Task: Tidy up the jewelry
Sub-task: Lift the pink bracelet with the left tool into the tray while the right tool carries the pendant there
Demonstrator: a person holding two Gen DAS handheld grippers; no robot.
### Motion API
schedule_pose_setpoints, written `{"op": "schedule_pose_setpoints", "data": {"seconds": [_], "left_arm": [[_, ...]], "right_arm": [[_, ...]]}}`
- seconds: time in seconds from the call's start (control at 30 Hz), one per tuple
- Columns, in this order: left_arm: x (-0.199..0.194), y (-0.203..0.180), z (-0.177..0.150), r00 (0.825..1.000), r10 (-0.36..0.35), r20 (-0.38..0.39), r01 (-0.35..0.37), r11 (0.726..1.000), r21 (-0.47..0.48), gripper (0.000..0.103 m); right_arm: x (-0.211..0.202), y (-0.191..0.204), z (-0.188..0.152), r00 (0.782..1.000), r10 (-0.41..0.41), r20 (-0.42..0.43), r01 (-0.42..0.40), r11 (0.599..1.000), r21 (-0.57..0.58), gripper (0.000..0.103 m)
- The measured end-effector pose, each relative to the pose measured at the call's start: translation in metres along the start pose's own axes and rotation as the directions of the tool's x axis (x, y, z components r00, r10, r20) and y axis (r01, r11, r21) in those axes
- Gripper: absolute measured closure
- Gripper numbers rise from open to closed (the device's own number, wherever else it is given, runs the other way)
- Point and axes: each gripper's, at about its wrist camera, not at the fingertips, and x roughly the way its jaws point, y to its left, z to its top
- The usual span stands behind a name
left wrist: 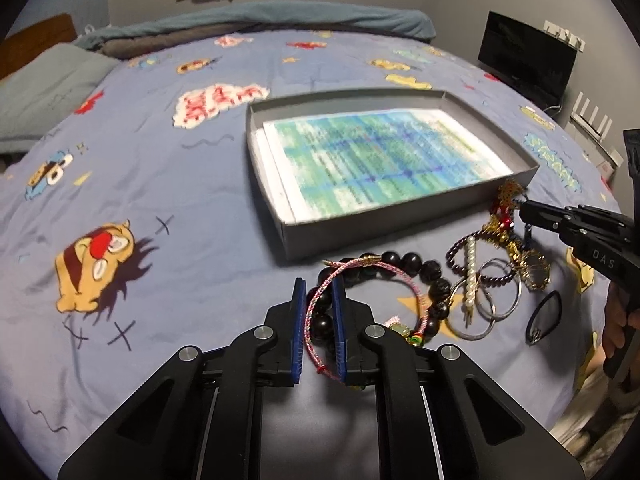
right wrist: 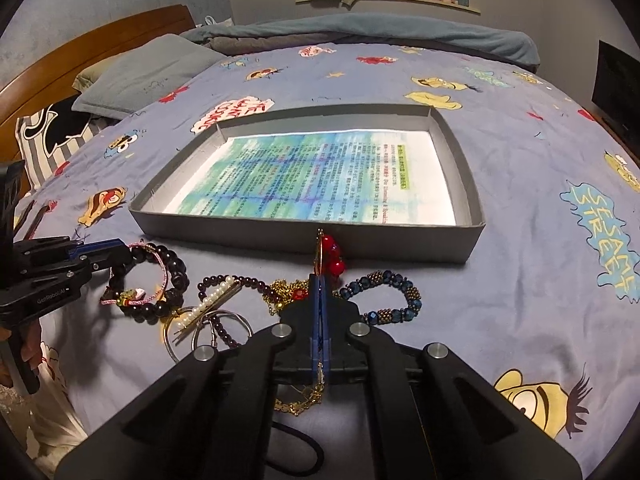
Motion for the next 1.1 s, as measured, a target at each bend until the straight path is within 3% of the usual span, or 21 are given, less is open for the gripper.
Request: {"op": "schedule_pose_setpoints", "data": {"seconds": [0.3,0.63,0.73,1.1], "left_arm": [[0.004,0.0,-0.001,0.999,0.019,-0.038,-0.018,1.0,0.021,0.089],[0.007,-0.007,0.004,0.999,0.037,-0.017,-0.036,0.997,0.062,0.084],[0.009,-0.009,0.004,0.999,0.049,-0.023,-0.047,0.996,0.078,0.1],[-0.033,-0.02,0.022,0.996,-0.047,0.08,0.039,0.993,0.109,0.1]], "right_arm": [[-0.013,0.001,0.004,0.999,0.007,0.036,-0.007,1.0,-0.01,0.102],[-0.016,0.001,0.001,0.999,0.013,0.035,-0.012,1.0,-0.01,0.102],[-0.018,0.002,0.002,0.999,0.015,0.045,-0.014,1.0,-0.01,0.102],[-0.043,-0.004,0.023,0.993,0.046,0.11,-0.045,0.999,-0.018,0.102]]}}
